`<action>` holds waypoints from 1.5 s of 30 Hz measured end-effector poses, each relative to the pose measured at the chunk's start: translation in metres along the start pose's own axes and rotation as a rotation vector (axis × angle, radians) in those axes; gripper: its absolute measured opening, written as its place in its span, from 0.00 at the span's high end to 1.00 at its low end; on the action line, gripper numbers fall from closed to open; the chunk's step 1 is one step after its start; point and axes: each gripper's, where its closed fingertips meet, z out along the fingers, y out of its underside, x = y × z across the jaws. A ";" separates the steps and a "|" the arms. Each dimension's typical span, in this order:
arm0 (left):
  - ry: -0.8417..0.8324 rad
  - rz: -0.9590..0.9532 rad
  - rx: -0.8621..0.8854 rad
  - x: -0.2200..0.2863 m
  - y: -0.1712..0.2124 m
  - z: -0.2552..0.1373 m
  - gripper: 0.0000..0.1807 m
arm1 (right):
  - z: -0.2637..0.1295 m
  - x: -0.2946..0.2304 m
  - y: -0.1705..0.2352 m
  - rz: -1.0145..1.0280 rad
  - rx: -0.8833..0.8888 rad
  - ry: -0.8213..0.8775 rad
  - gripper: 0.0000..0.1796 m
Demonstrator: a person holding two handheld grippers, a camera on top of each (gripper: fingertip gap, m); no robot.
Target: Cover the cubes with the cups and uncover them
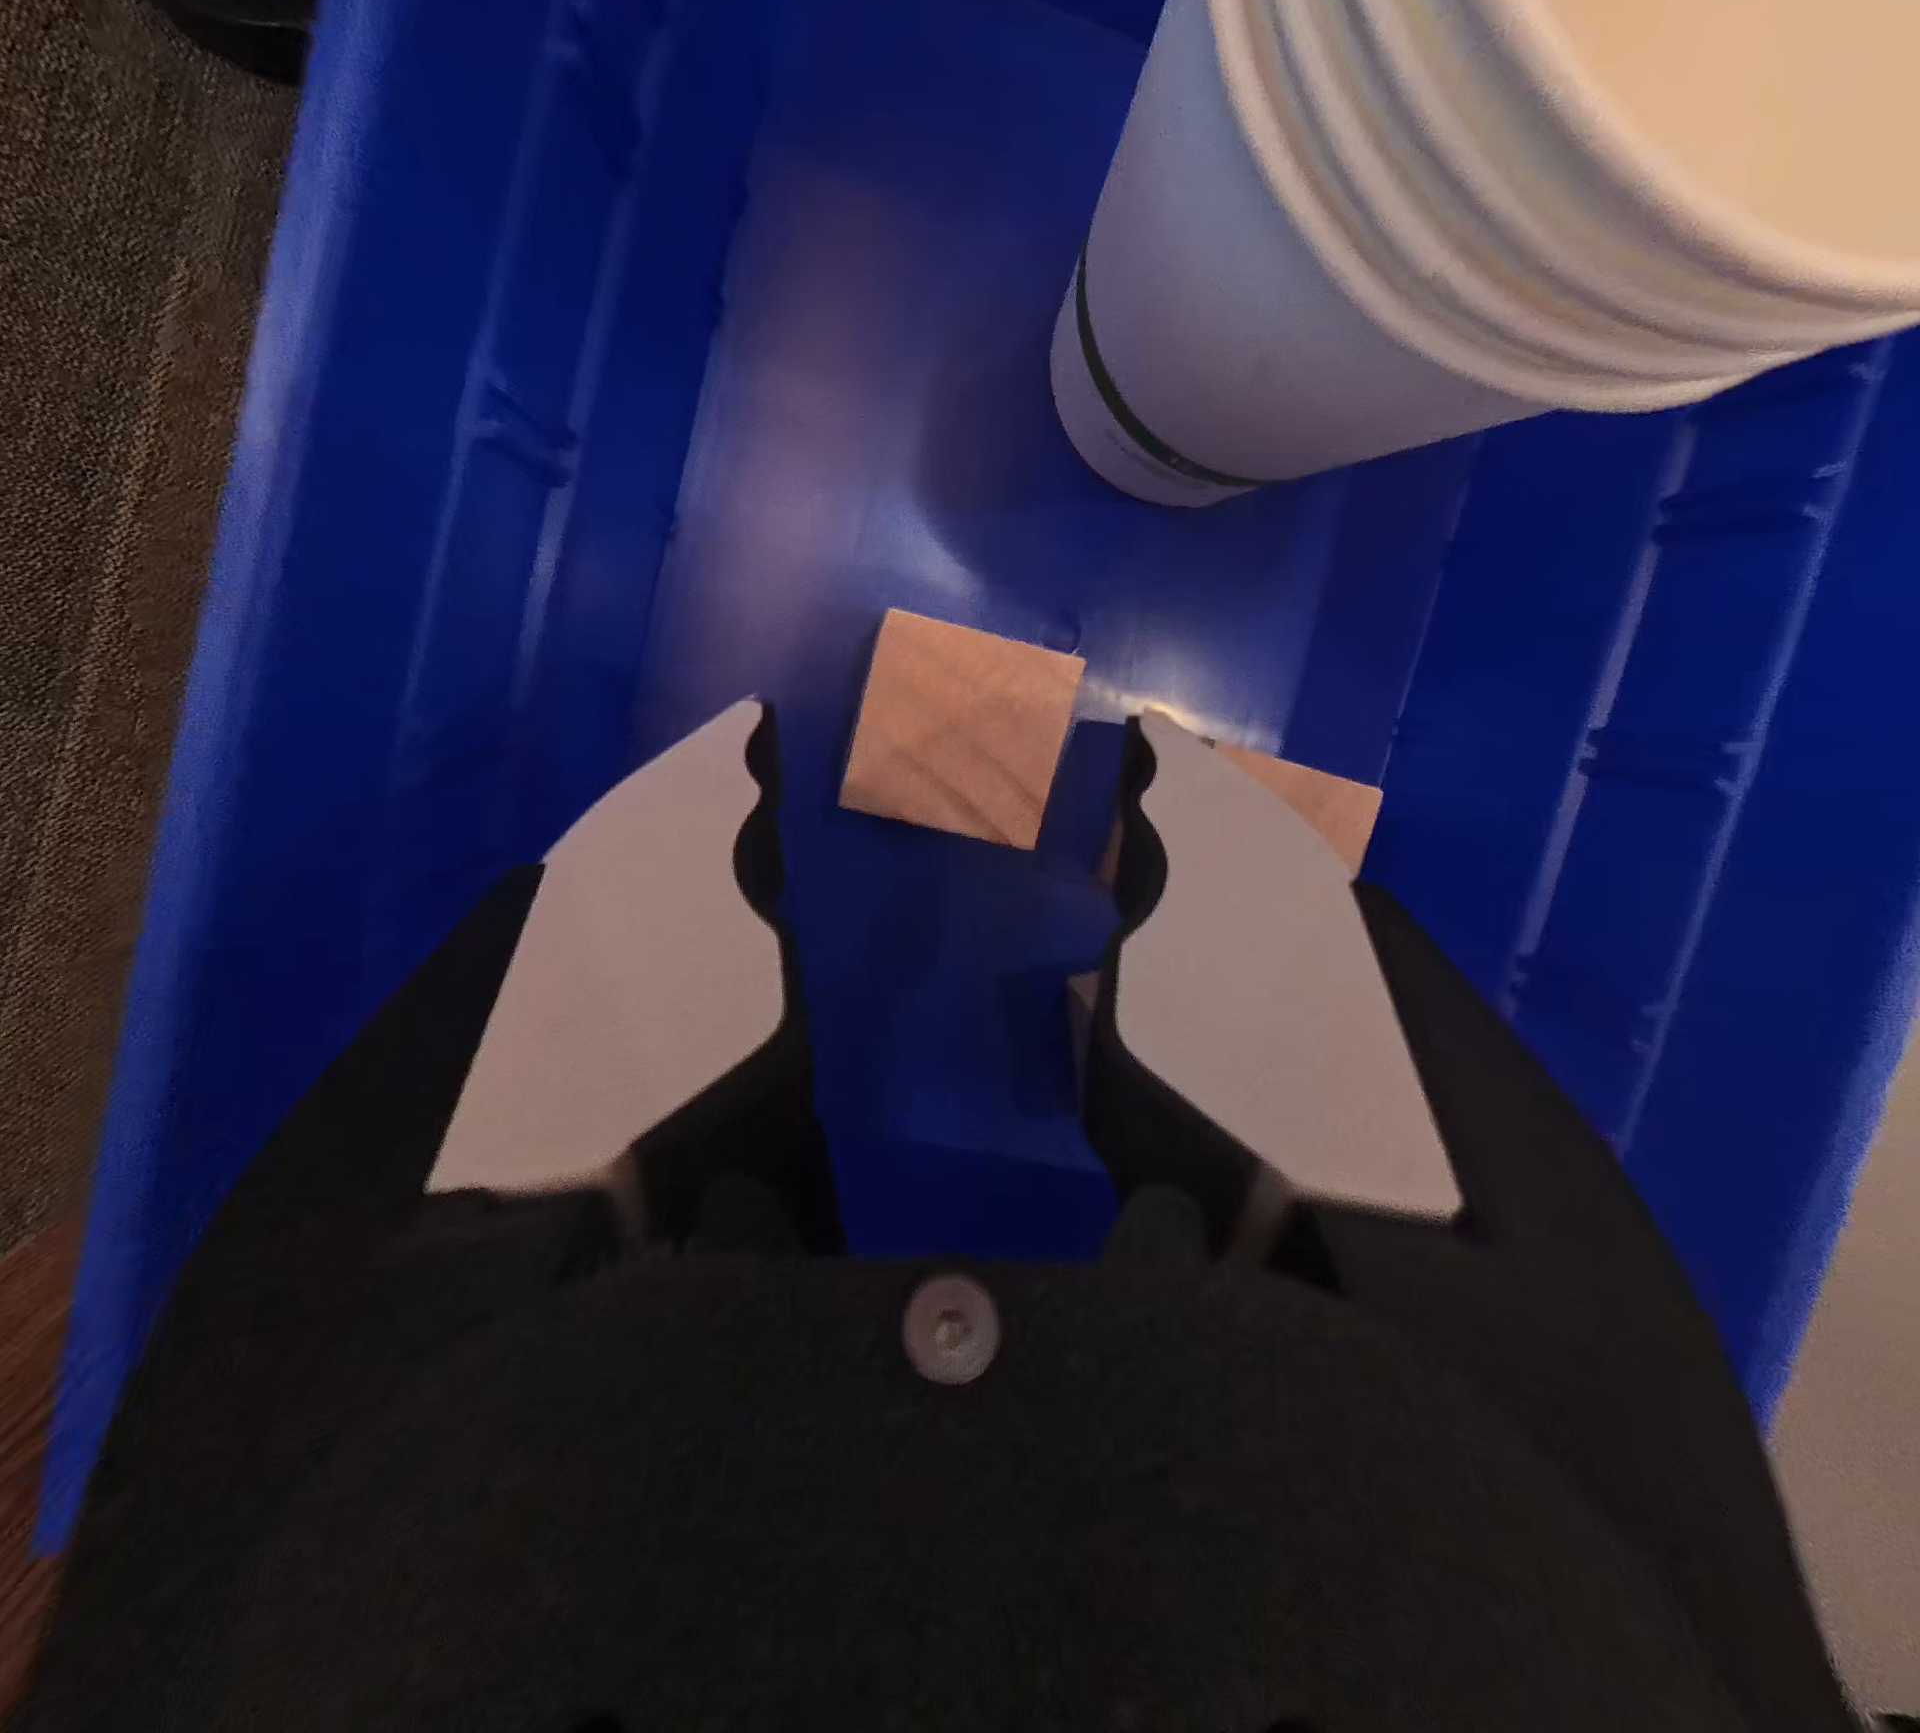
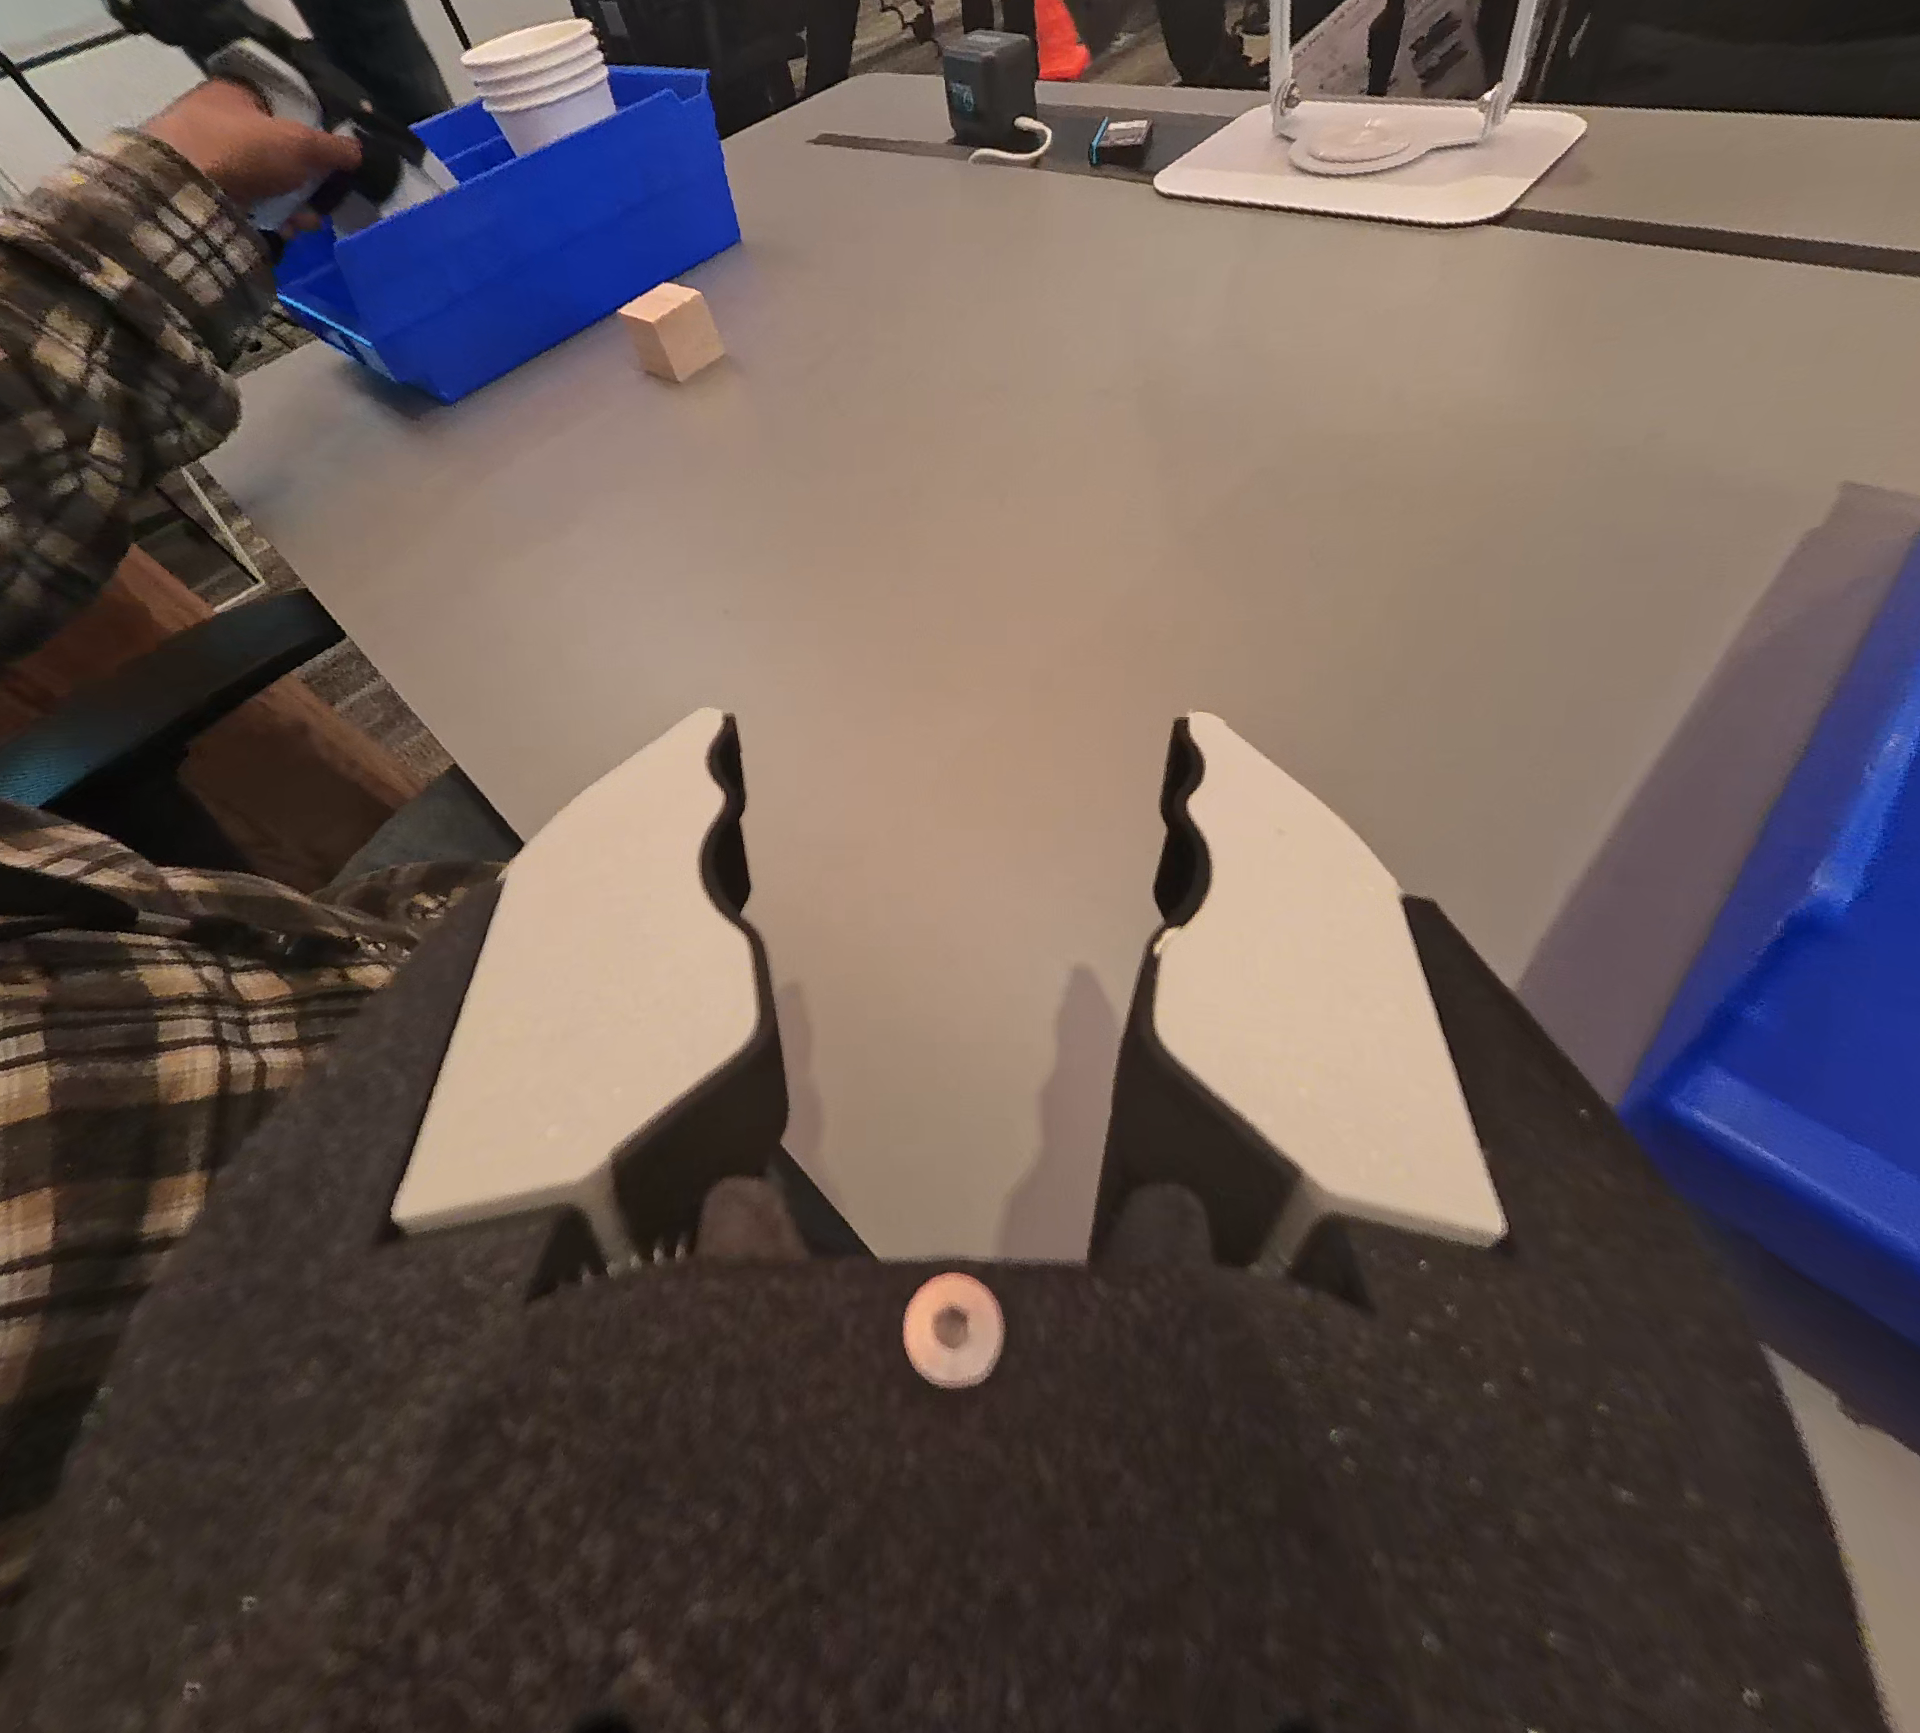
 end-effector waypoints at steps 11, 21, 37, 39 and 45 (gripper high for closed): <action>-0.015 0.100 -0.135 0.000 0.011 0.023 0.74 | -0.008 0.004 0.003 0.015 0.014 0.016 0.58; 0.083 0.635 0.154 0.101 -0.069 -0.116 0.75 | -0.016 0.005 0.004 0.026 0.019 0.029 0.59; 0.516 1.560 -0.135 0.339 0.083 0.006 0.75 | -0.041 0.001 0.001 0.002 -0.020 0.118 0.59; 0.546 1.581 -0.169 0.346 0.091 0.009 0.75 | -0.039 0.000 0.000 -0.004 -0.022 0.114 0.59; 0.554 1.598 -0.218 0.356 0.105 0.018 0.75 | -0.032 -0.001 0.007 0.002 -0.042 0.098 0.59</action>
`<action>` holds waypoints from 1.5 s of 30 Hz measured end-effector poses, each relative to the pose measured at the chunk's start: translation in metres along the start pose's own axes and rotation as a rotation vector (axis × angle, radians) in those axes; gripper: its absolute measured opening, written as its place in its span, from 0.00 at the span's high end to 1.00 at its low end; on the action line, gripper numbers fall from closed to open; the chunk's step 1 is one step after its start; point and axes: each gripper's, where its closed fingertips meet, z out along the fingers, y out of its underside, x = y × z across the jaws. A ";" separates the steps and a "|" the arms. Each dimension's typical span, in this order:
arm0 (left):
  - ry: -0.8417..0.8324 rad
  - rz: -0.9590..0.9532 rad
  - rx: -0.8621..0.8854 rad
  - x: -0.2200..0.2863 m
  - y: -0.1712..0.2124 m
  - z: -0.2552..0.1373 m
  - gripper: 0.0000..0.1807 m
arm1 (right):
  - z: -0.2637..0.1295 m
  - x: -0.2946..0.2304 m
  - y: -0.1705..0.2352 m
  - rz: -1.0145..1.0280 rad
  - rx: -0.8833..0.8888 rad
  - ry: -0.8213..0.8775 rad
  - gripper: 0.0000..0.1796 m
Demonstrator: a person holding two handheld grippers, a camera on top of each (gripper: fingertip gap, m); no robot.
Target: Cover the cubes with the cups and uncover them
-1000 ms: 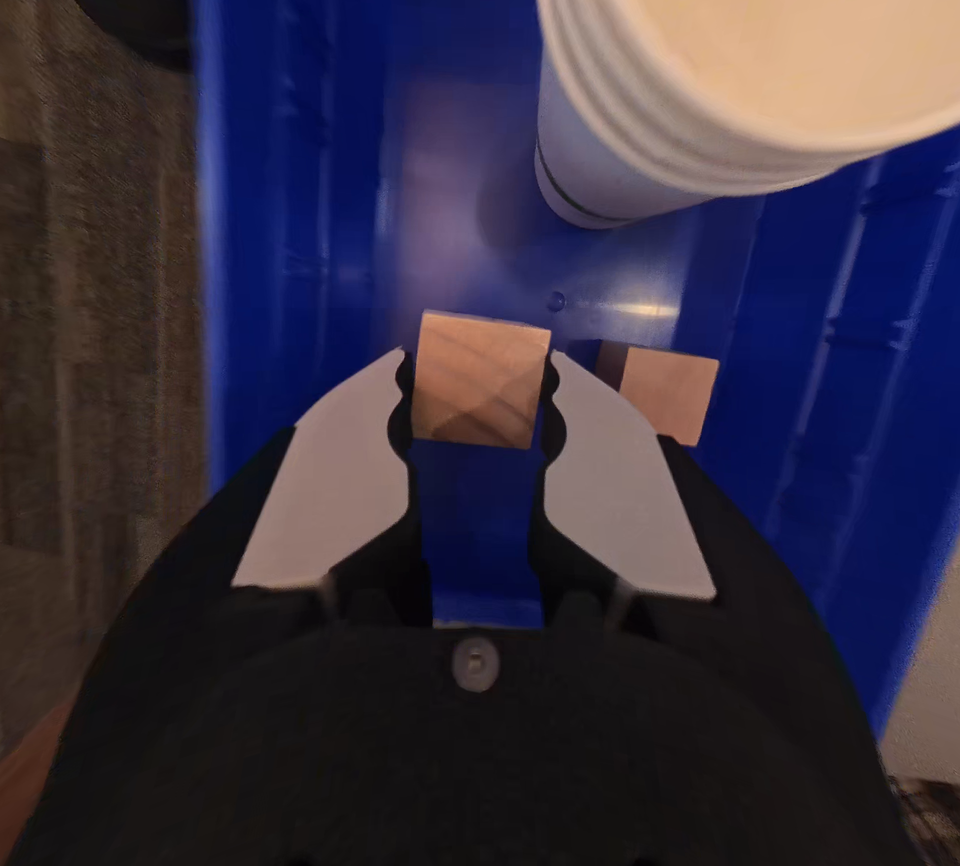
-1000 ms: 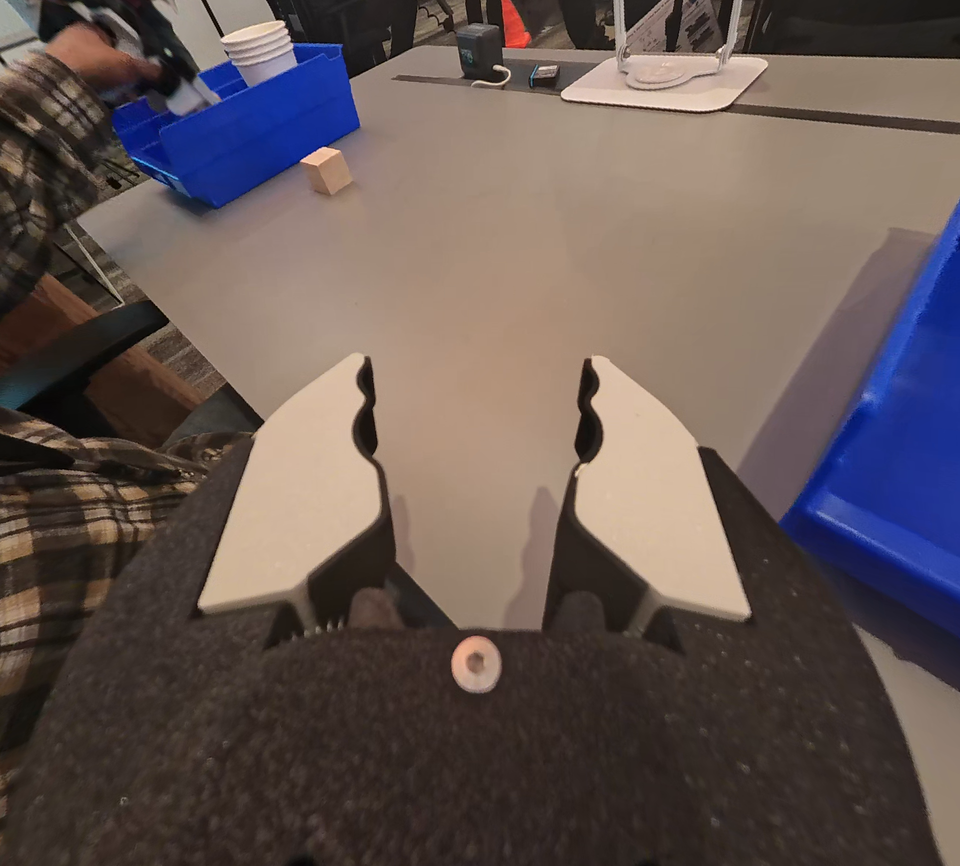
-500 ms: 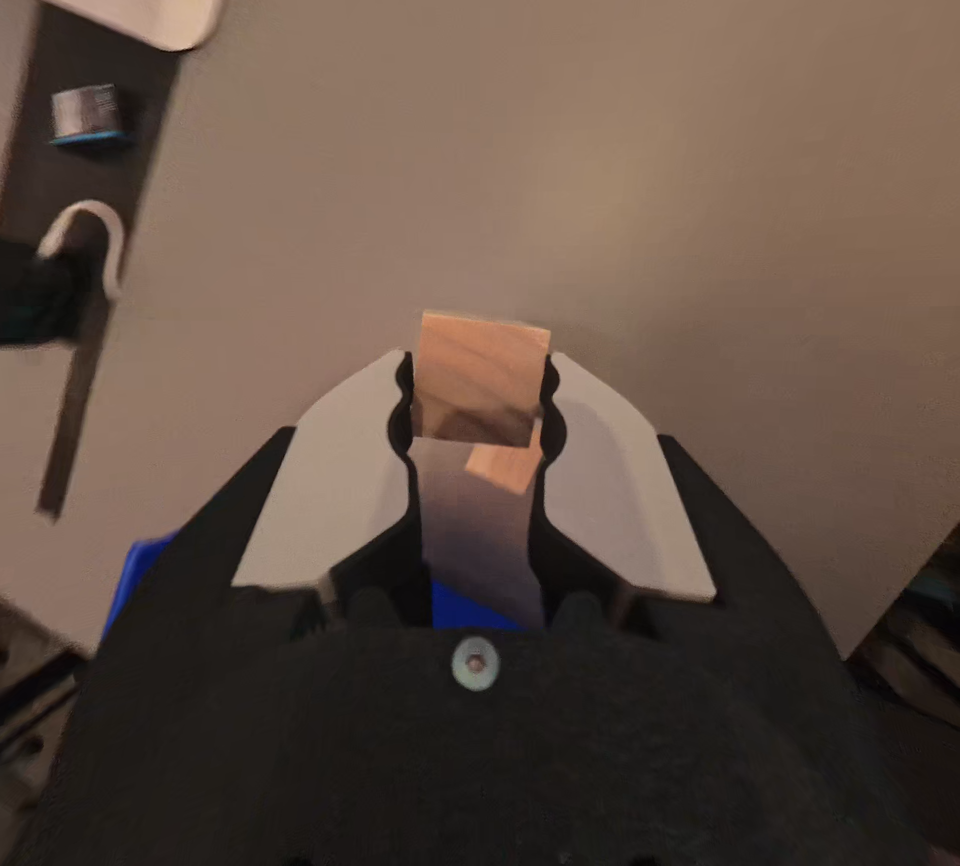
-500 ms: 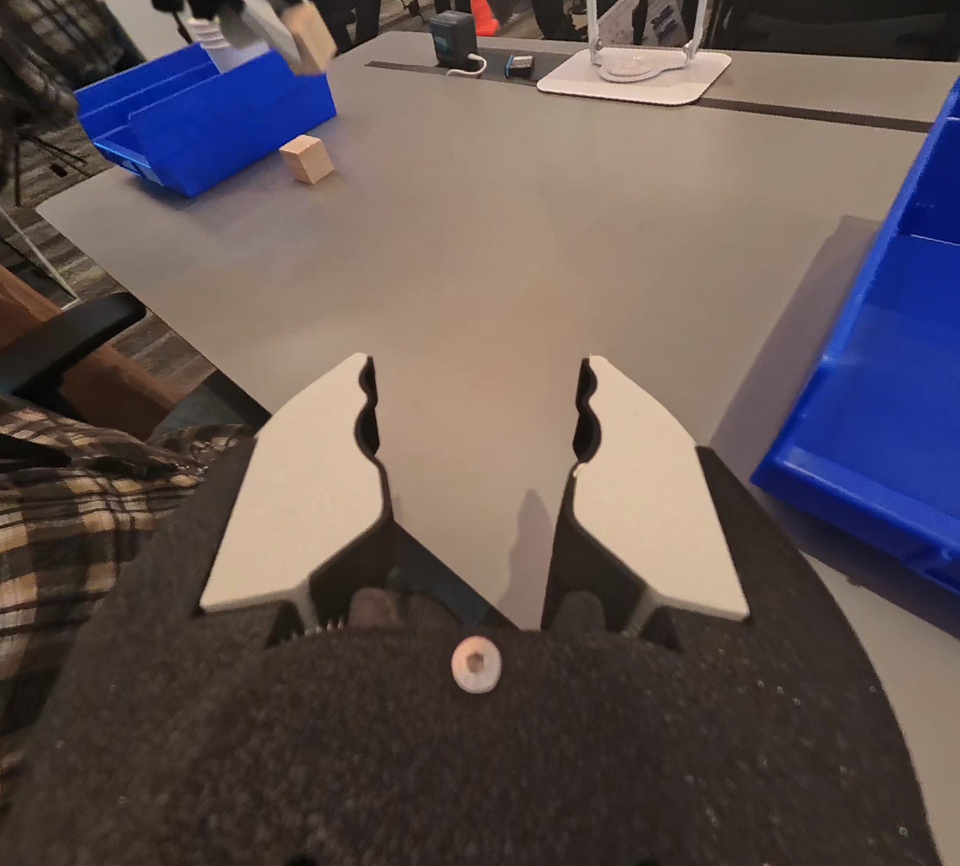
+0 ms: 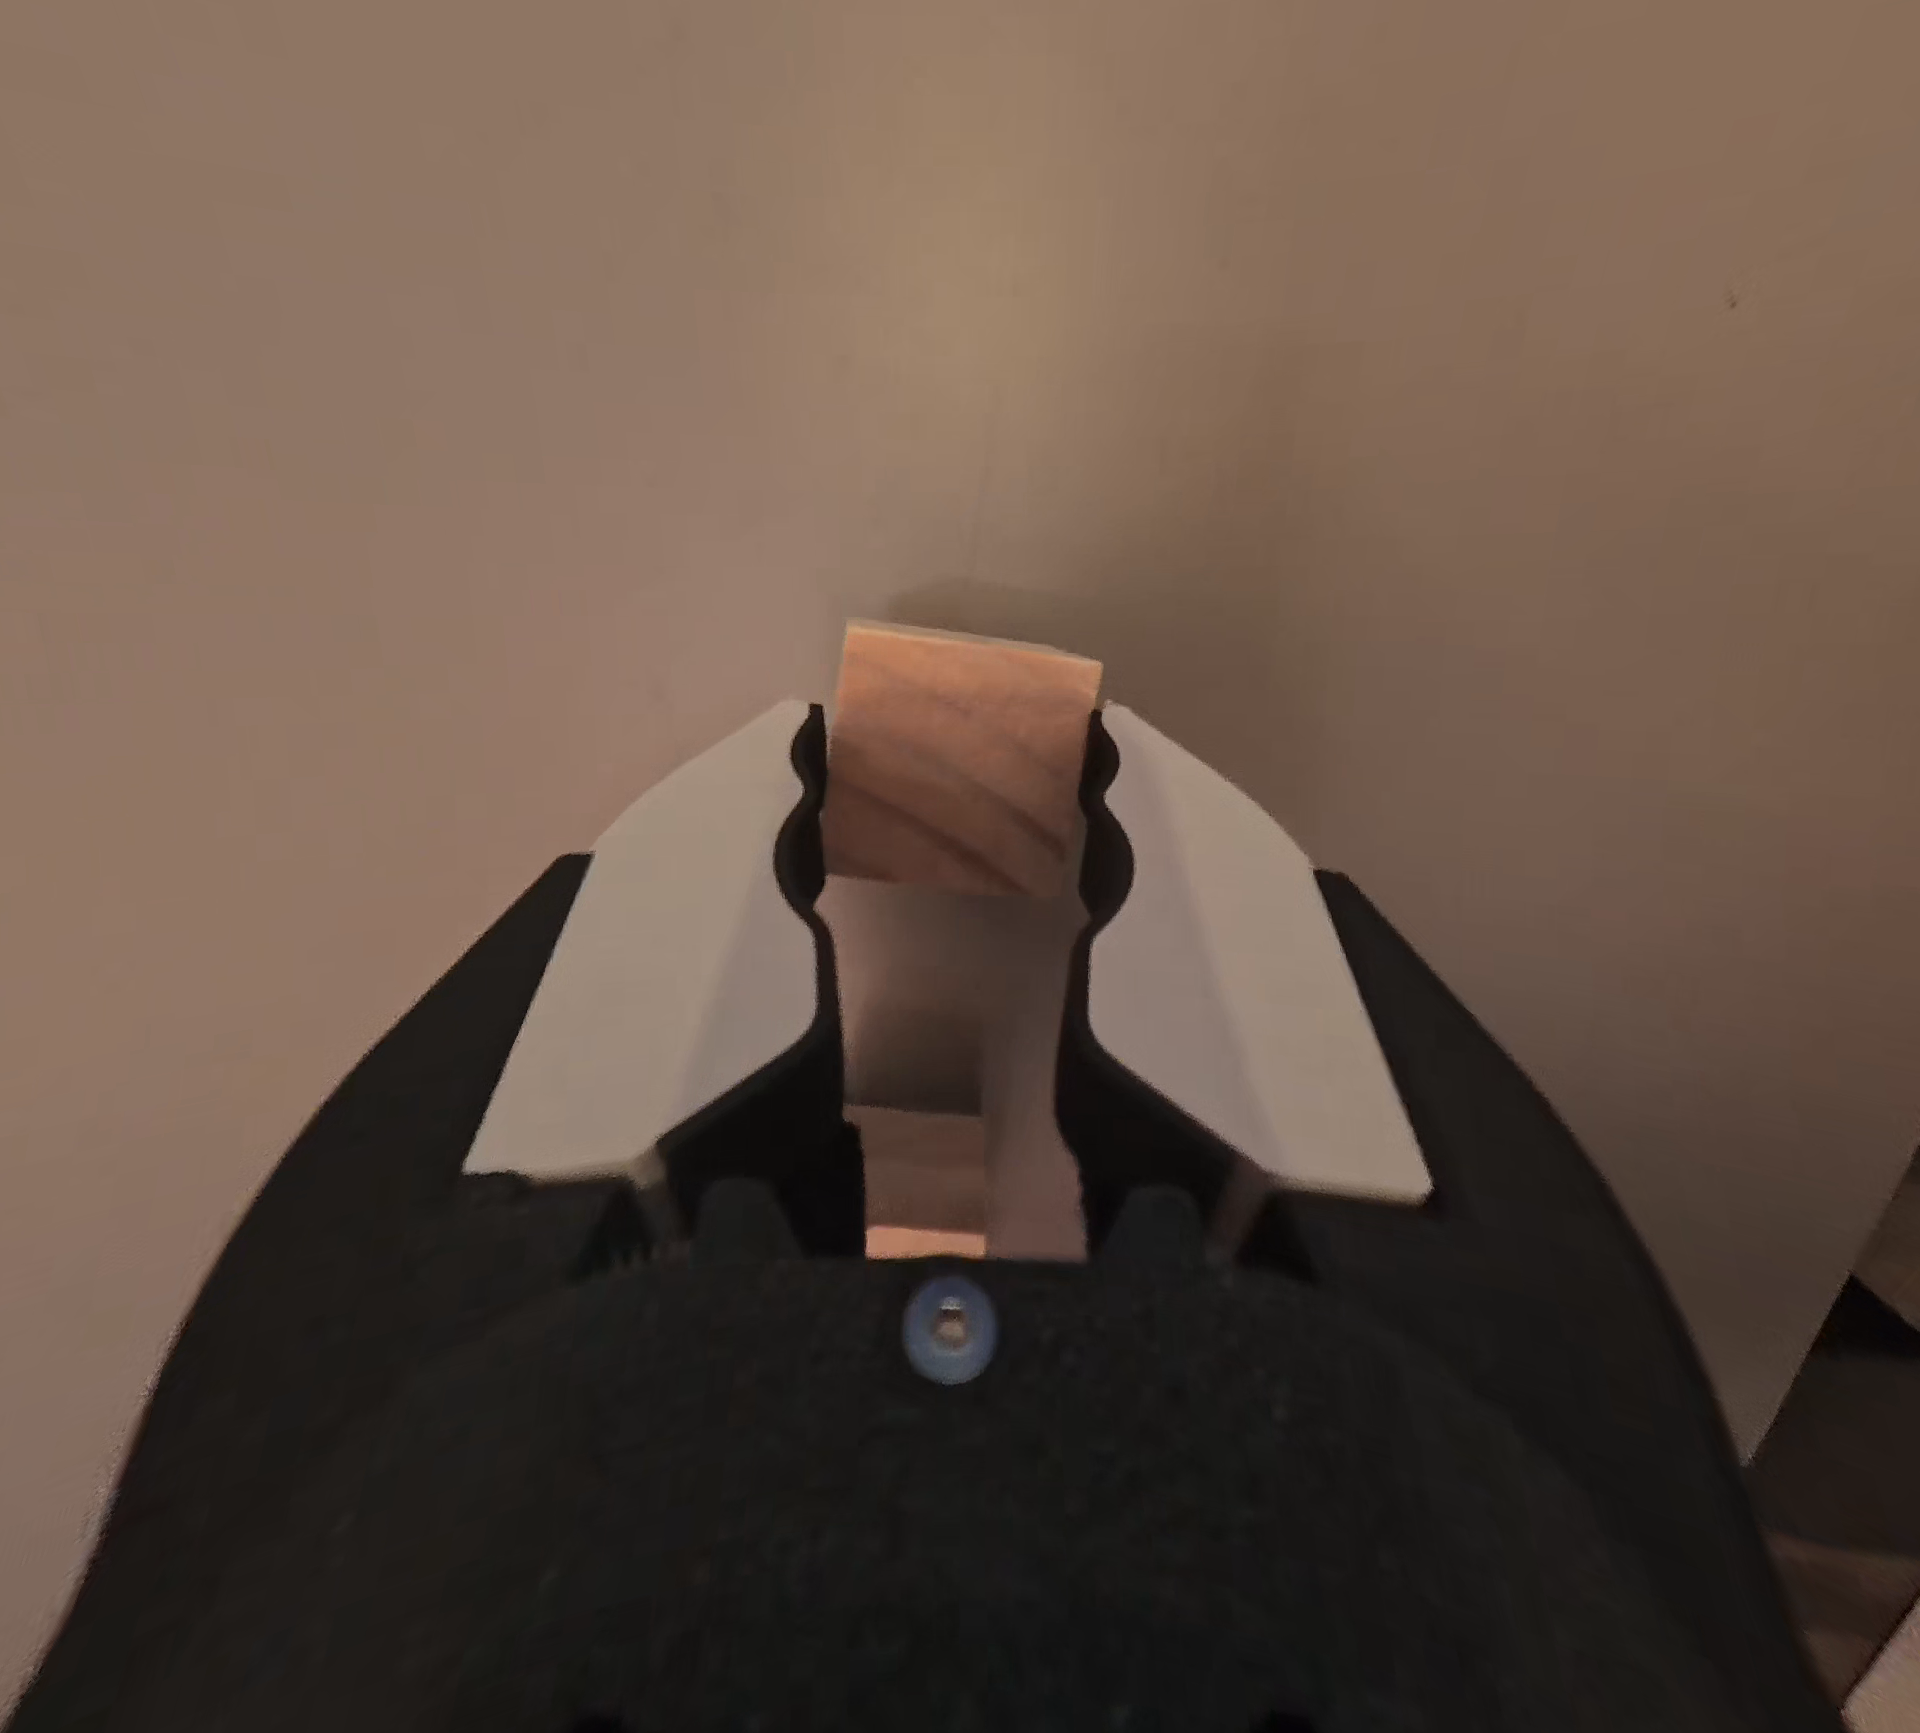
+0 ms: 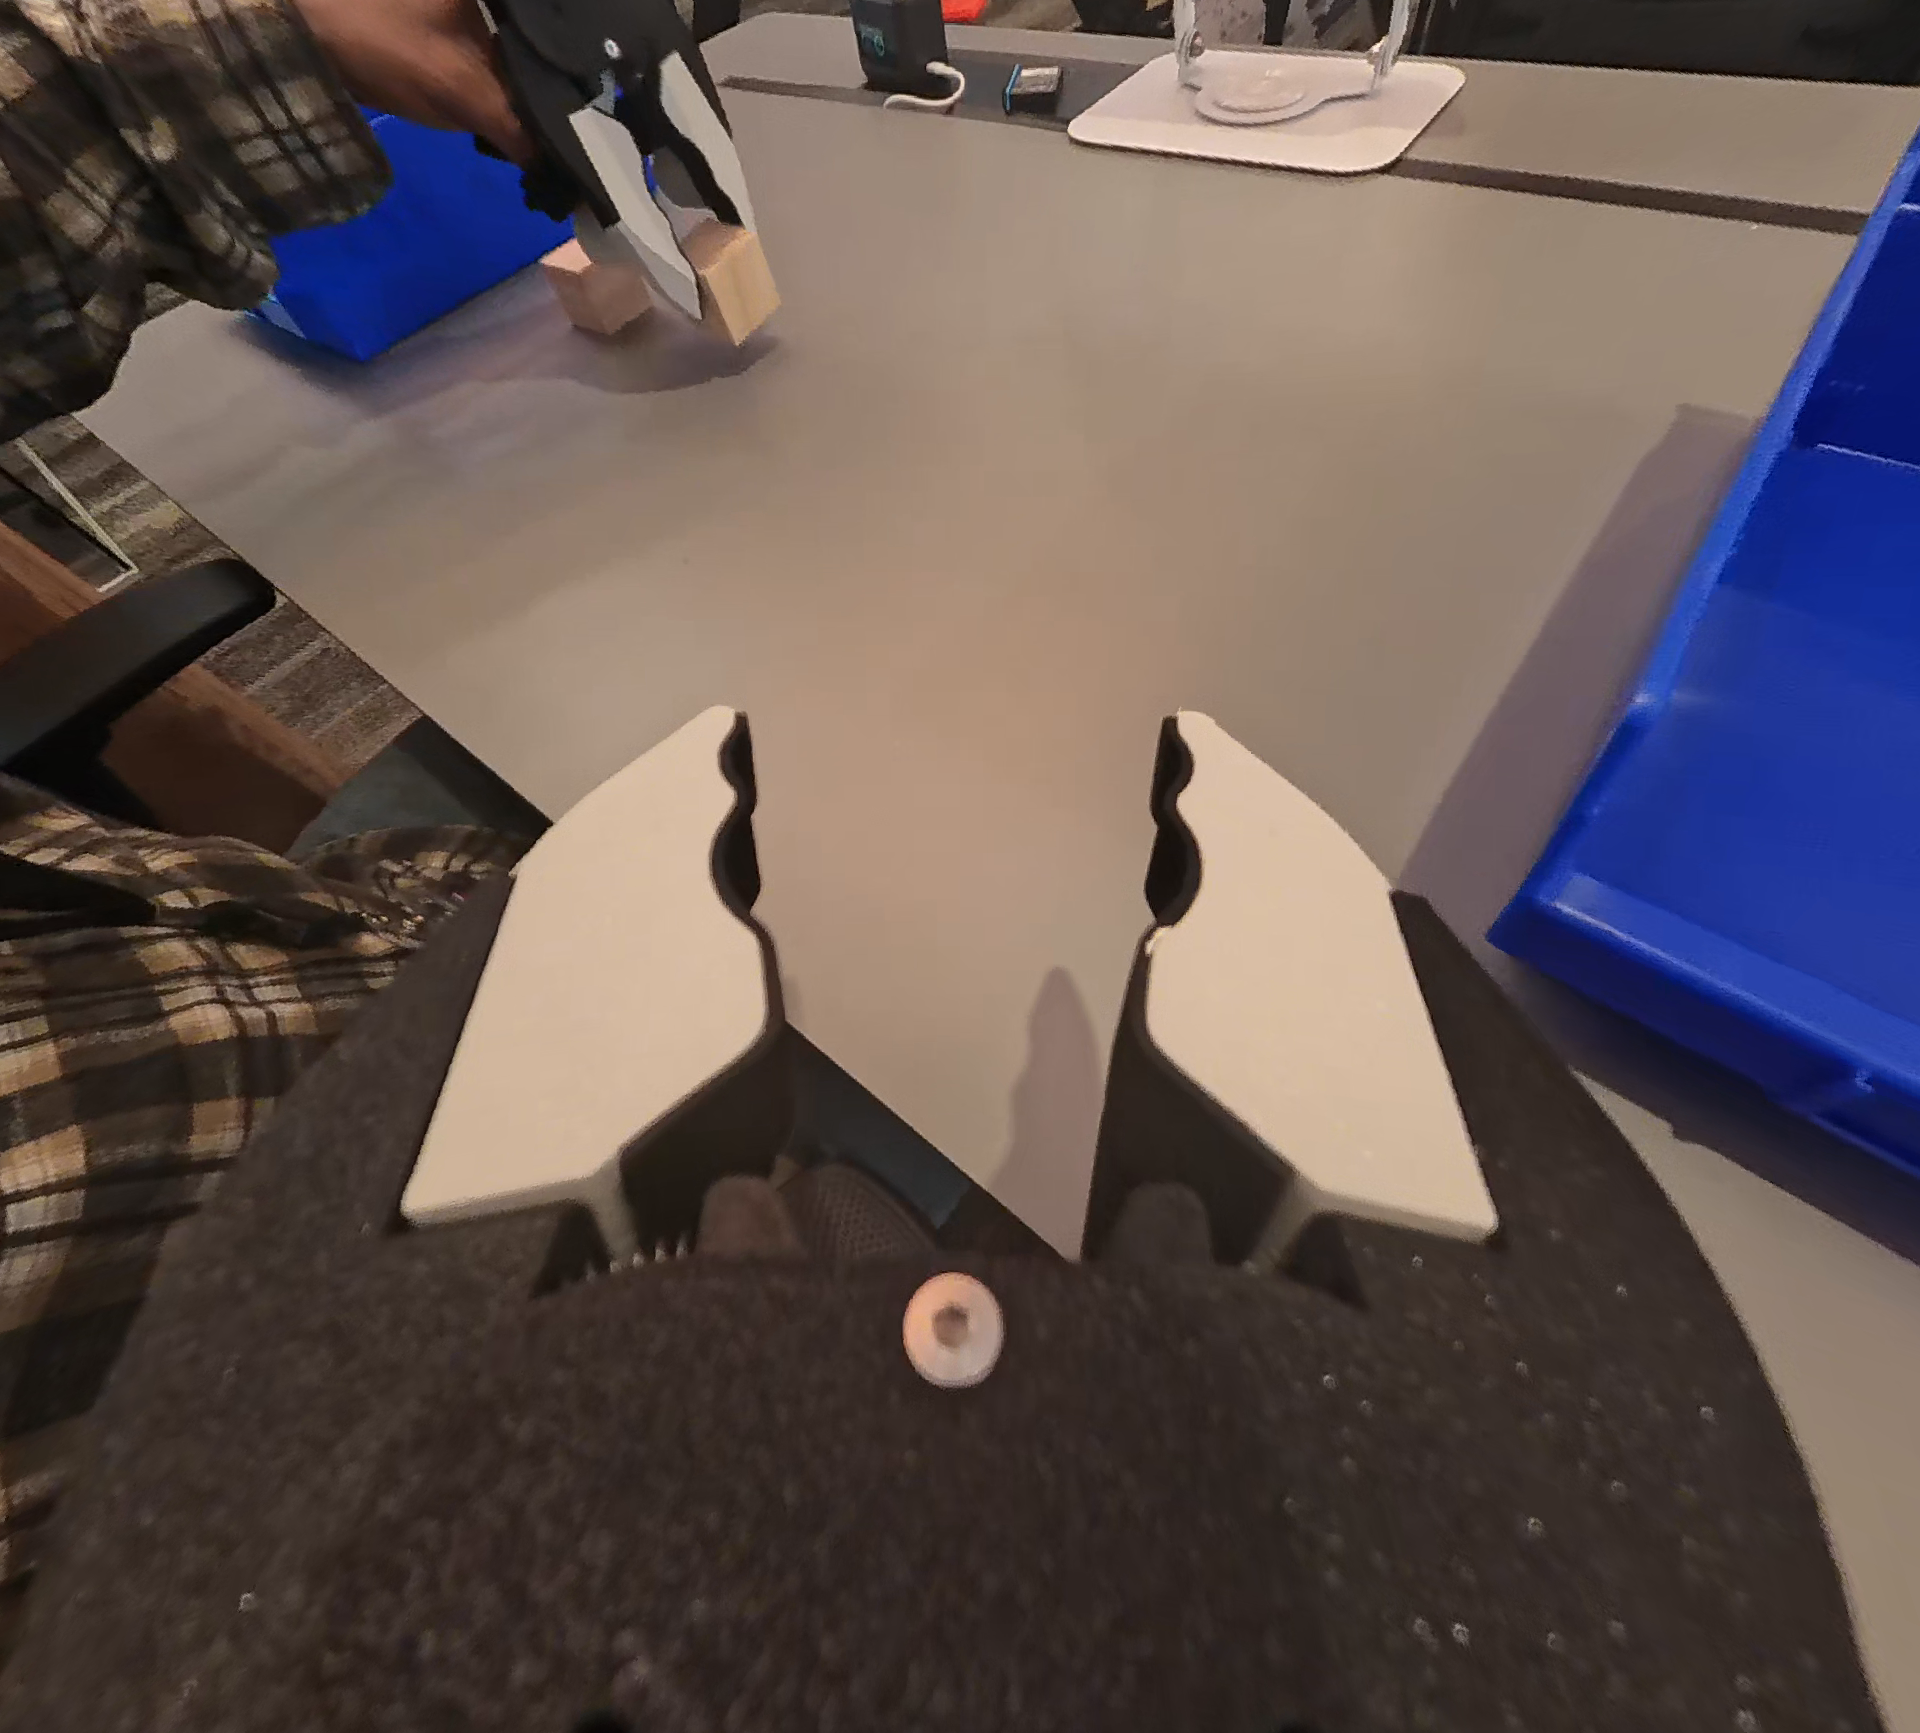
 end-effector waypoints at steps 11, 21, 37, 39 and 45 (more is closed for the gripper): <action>0.027 -0.028 -0.001 -0.001 0.001 0.017 0.75 | 0.000 0.003 0.001 0.010 -0.002 -0.004 0.60; 0.068 -0.082 -0.022 0.000 0.005 0.018 0.74 | 0.003 0.001 0.001 0.008 -0.011 -0.010 0.60; -0.305 -0.266 0.256 -0.033 0.045 -0.167 0.49 | 0.002 -0.004 -0.007 -0.015 0.021 -0.024 0.58; -0.409 -0.383 0.259 -0.032 0.091 -0.206 0.52 | 0.005 -0.004 -0.006 -0.010 0.023 -0.035 0.58; -0.449 -0.807 0.183 0.002 0.235 -0.211 0.59 | 0.020 -0.013 -0.011 -0.028 0.023 -0.080 0.58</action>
